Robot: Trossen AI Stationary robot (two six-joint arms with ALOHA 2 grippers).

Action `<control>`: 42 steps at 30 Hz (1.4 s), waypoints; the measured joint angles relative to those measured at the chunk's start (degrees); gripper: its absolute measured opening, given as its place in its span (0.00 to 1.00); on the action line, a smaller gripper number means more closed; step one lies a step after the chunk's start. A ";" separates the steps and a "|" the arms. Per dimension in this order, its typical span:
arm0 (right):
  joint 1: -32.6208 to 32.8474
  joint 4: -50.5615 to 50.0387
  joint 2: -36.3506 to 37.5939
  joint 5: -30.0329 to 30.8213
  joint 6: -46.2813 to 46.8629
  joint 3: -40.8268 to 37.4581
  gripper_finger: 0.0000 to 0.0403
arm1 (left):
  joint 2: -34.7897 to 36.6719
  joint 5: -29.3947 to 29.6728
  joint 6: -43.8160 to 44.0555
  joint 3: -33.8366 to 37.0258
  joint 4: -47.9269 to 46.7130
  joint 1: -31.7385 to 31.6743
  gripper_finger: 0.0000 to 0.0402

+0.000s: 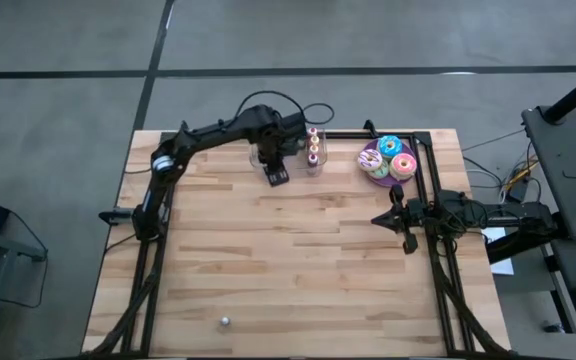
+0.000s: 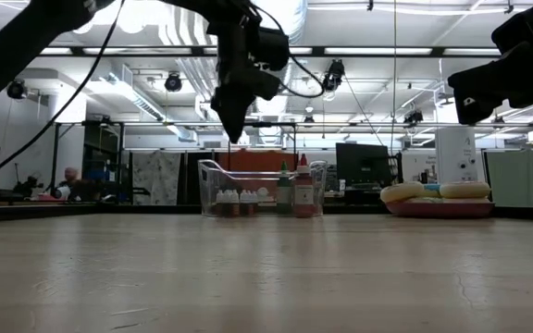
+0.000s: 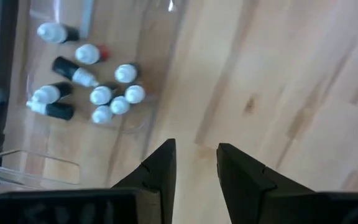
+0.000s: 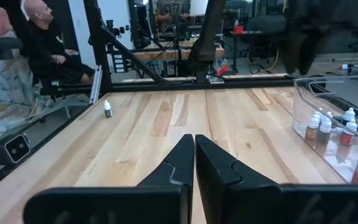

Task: Pick & Place food coloring
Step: Put the small green food coloring bottle into the transparent bin

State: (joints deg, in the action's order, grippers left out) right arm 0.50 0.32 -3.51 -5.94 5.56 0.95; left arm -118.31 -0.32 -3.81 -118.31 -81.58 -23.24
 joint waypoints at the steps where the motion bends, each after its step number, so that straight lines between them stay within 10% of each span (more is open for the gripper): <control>1: 0.01 0.02 0.00 -0.01 0.00 0.00 0.02 | 0.78 0.00 -0.25 0.69 0.35 0.60 0.22; 27: 0.02 0.02 0.02 -0.06 0.00 0.00 0.02 | 30.15 -0.40 4.09 43.31 20.10 23.74 0.22; 42: 0.00 0.01 0.02 0.02 0.00 0.00 0.02 | 34.34 -8.06 15.49 47.04 23.56 45.63 0.22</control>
State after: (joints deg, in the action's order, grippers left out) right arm 0.50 0.33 -3.49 -5.92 5.56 0.95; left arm -83.96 -8.37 11.67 -71.26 -58.02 22.38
